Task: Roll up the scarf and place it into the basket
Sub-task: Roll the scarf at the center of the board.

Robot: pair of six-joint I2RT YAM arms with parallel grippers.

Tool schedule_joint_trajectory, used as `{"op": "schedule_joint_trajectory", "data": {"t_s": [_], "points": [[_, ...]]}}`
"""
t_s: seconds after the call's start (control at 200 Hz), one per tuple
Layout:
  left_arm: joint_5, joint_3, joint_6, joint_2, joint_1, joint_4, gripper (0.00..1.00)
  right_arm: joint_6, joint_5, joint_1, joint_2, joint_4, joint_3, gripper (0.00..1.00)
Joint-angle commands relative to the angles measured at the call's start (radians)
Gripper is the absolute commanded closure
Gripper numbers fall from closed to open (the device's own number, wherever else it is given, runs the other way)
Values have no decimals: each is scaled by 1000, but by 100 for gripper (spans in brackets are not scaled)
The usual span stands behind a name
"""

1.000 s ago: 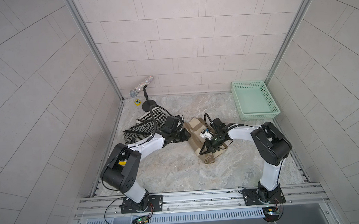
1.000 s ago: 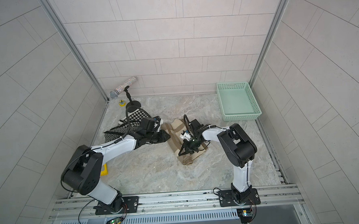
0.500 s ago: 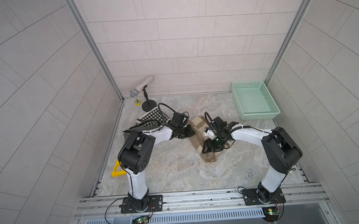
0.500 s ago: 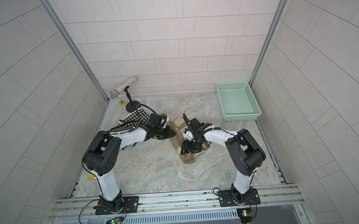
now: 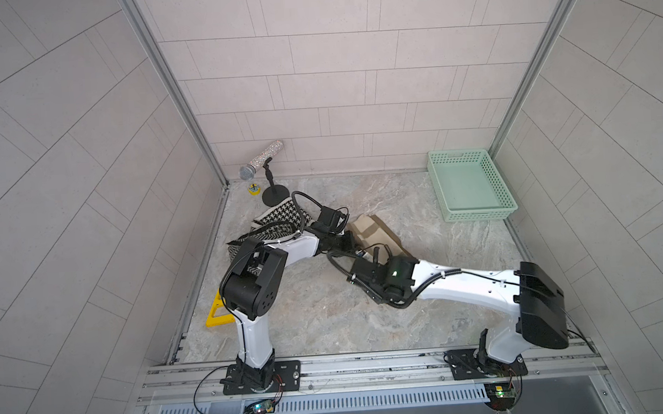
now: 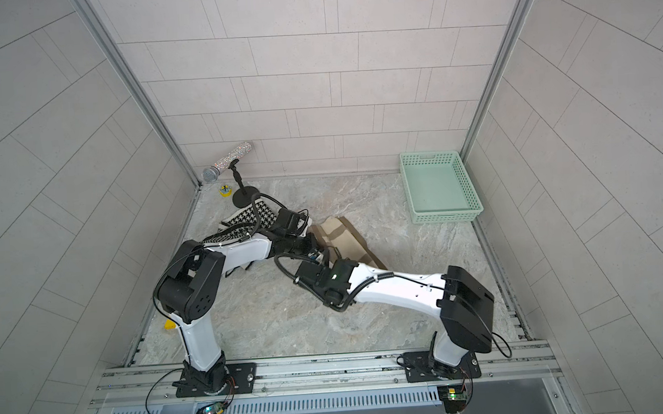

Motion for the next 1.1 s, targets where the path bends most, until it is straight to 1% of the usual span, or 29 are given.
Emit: {"op": "schedule_joint_trajectory", "data": {"t_s": [0.0, 0.075, 0.205, 0.455, 0.586, 0.621, 0.681, 0.726, 0.761, 0.831, 0.901, 0.966, 1.001, 1.041, 1.076, 1.096], "points": [[-1, 16, -1, 23, 2, -45, 79, -4, 278, 78, 90, -76, 35, 21], [1, 21, -2, 26, 2, -48, 79, -22, 297, 103, 156, -67, 54, 21], [4, 24, -2, 28, 2, -48, 79, -46, 289, 101, 227, -23, 52, 21], [10, 25, 4, 31, 2, -55, 79, -63, 278, 25, 314, 27, 11, 23], [14, 28, 1, 32, 2, -57, 79, -86, 218, 3, 344, 73, -17, 22], [17, 30, 2, 34, 1, -57, 79, -91, 193, -4, 353, 86, -23, 23], [21, 34, 0, 32, 3, -59, 79, -93, 155, -15, 367, 103, -31, 29], [23, 36, -1, 29, 1, -60, 79, -95, 130, -23, 375, 112, -39, 36], [24, 37, -2, 23, 1, -62, 79, -93, 112, -29, 378, 118, -43, 45], [28, 42, -5, 9, 4, -71, 78, -91, 66, -42, 371, 130, -54, 56], [20, 42, -3, -23, 9, -87, 77, -88, 3, -61, 348, 143, -64, 72], [-6, 33, -2, -72, 22, -111, 73, -82, -94, -81, 302, 164, -81, 88], [-25, 22, -2, -107, 33, -121, 70, -77, -161, -96, 272, 180, -92, 95], [-54, 4, -5, -152, 44, -135, 62, -69, -267, -115, 233, 204, -105, 100], [-82, -12, -4, -197, 58, -153, 57, -59, -363, -132, 198, 234, -117, 100], [-100, -21, -3, -222, 62, -162, 55, -52, -419, -140, 179, 253, -127, 100]]}}
